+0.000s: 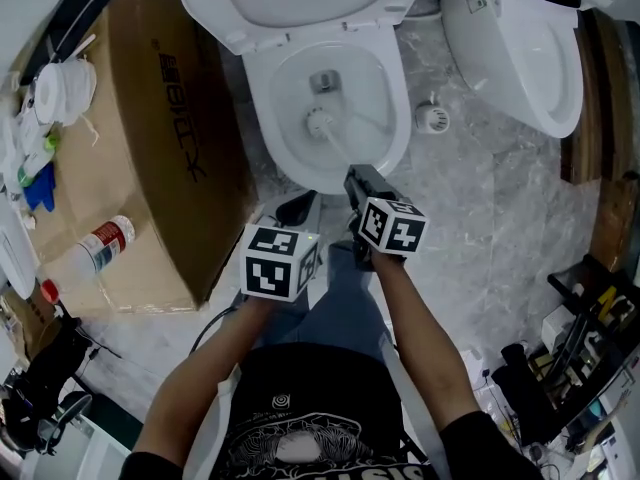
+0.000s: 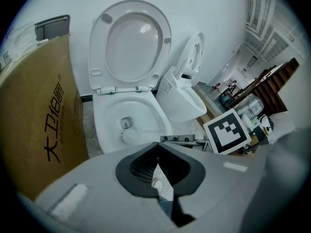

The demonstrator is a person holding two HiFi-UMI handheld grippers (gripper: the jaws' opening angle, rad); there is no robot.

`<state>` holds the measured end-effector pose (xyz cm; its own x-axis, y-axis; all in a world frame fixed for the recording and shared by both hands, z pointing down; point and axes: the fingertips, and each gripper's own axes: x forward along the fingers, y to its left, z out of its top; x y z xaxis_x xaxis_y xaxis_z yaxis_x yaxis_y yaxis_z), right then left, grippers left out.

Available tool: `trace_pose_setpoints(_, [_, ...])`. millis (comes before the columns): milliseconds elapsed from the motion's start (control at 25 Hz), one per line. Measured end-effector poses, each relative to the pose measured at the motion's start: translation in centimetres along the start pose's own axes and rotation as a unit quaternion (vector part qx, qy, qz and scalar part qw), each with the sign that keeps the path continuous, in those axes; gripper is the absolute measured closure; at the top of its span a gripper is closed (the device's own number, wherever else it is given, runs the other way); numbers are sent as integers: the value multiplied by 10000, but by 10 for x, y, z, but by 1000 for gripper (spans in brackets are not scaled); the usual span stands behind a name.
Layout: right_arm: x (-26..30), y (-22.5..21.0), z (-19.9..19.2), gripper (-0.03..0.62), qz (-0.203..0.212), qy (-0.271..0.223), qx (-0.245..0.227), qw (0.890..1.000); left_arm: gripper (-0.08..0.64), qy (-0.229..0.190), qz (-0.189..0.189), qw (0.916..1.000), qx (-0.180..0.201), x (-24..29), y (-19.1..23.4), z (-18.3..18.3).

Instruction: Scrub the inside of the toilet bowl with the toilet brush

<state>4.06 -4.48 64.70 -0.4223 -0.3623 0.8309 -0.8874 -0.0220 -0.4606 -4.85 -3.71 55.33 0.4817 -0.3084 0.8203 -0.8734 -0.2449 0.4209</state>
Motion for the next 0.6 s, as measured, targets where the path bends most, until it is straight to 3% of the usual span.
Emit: trace_pose_setpoints(600, [50, -22, 30, 442, -433, -201, 335, 9983, 563, 228, -150, 9996, 73, -1, 18, -2])
